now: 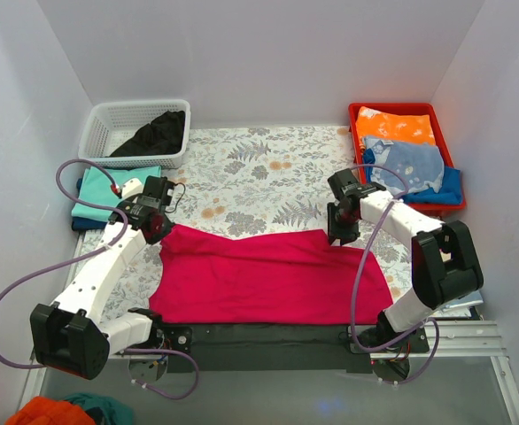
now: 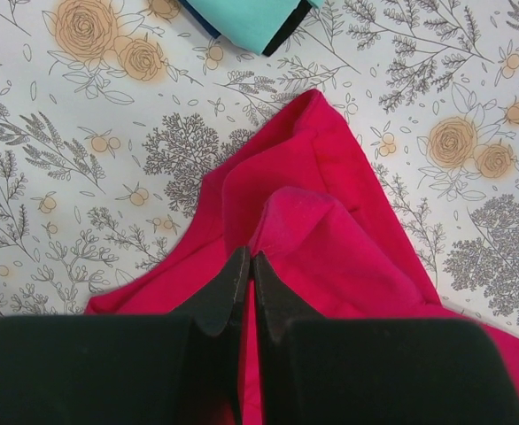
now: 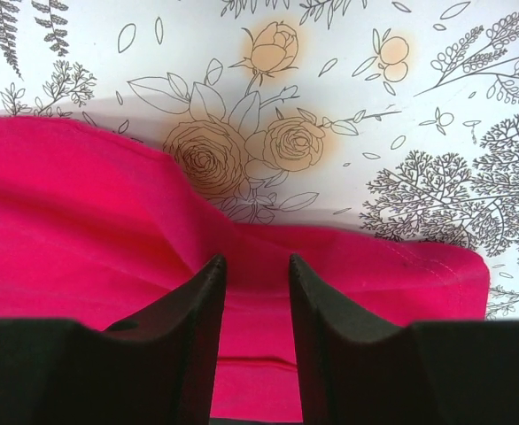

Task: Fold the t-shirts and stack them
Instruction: Fold the tshirt

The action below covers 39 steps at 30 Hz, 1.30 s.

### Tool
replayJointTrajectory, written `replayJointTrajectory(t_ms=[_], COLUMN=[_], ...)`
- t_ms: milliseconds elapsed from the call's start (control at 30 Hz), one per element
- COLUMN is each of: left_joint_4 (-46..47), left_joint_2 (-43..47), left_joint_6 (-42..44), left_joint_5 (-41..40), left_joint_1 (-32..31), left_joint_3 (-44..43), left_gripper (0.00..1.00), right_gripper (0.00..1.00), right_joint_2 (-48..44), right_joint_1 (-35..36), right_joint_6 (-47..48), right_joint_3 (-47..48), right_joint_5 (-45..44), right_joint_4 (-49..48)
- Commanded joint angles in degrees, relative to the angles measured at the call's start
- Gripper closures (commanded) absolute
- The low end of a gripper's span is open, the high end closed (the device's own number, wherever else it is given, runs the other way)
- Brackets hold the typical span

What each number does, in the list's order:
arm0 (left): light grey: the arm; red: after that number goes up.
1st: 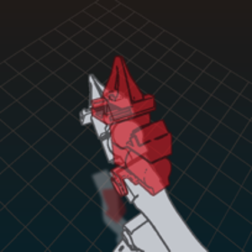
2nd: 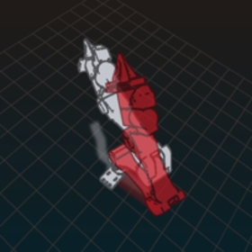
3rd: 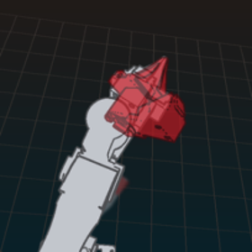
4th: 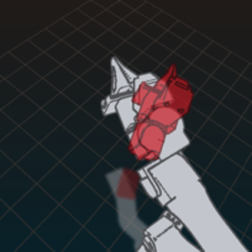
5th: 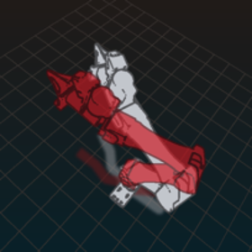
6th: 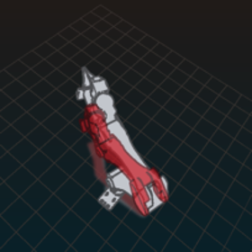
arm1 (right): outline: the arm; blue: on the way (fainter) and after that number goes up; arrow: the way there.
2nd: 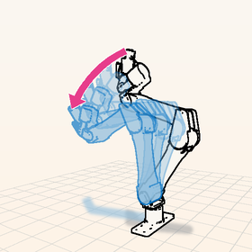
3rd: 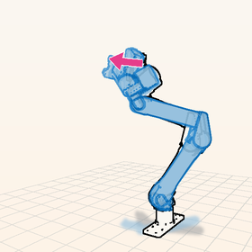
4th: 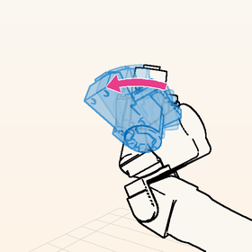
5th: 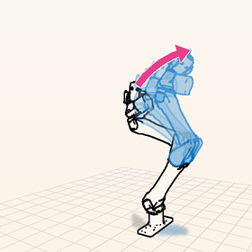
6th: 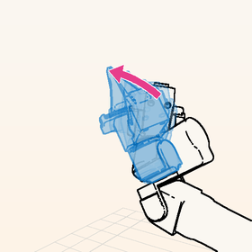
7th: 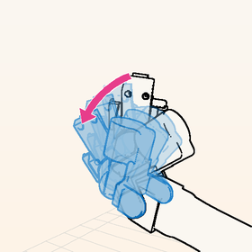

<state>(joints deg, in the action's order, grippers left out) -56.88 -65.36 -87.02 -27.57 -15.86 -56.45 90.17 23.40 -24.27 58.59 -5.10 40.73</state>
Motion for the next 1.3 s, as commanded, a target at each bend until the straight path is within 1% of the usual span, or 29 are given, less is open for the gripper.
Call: replayJointTrajectory(t_ms=[0,100,233,467,567,600,633,767,867,1033,1100,1133,1267], left_joint_4=[1.60,1.77,2.13,1.86,1.78,1.86,1.95,2.13,2.21,3.09,3.62,3.79,5.64], left_joint_2=[0.15,-0.20,-0.38,-0.12,0.06,-0.11,-0.20,-0.47,-0.82,-2.40,-3.71,-4.07,-6.53], left_joint_6=[-0.17,-0.08,0.10,-0.16,-0.25,-0.34,-0.34,-0.25,-0.08,0.80,1.24,1.42,2.73], left_joint_5=[0.50,0.59,0.77,0.68,0.68,0.59,0.59,0.77,0.50,-0.29,-0.46,-0.81,-1.69], left_joint_1=[0.30,0.30,0.30,0.30,0.30,0.30,0.30,0.30,0.30,0.30,0.30,0.30,0.30], left_joint_3=[1.25,1.25,1.51,1.87,2.04,2.04,2.13,2.31,1.87,-0.68,-2.96,-3.93,-8.50], left_gripper=[1.00,1.00,1.00,1.00,1.00,1.00,1.00,1.00,1.00,1.00,1.00,1.00,1.00], right_gripper=[0.58,0.56,0.56,0.65,0.73,0.90,0.98,0.99,0.99,0.99,0.99,0.99,0.99], right_joint_2=[0.18,2.20,5.88,7.12,7.12,7.21,7.30,7.39,6.51,5.37,5.02,4.93,4.58], right_joint_1=[0.33,0.42,0.60,1.82,2.53,2.62,2.62,2.62,2.53,2.53,2.44,2.35,1.48], right_joint_6=[-0.60,-0.16,0.71,0.54,-0.33,-0.51,-0.86,-1.83,-2.71,-3.41,-3.50,-3.41,-3.15], right_joint_3=[0.56,0.91,1.44,-0.40,-2.33,-2.95,-3.39,-4.10,-2.17,5.64,8.02,10.30,14.27], right_joint_5=[0.09,-0.43,-2.19,-2.10,-2.89,-2.98,-3.33,-5.26,-8.60,-16.07,-19.22,-20.20,-23.72], right_joint_4=[1.81,1.55,0.76,1.54,2.42,2.51,2.51,2.69,3.74,7.07,7.87,8.74,9.45])
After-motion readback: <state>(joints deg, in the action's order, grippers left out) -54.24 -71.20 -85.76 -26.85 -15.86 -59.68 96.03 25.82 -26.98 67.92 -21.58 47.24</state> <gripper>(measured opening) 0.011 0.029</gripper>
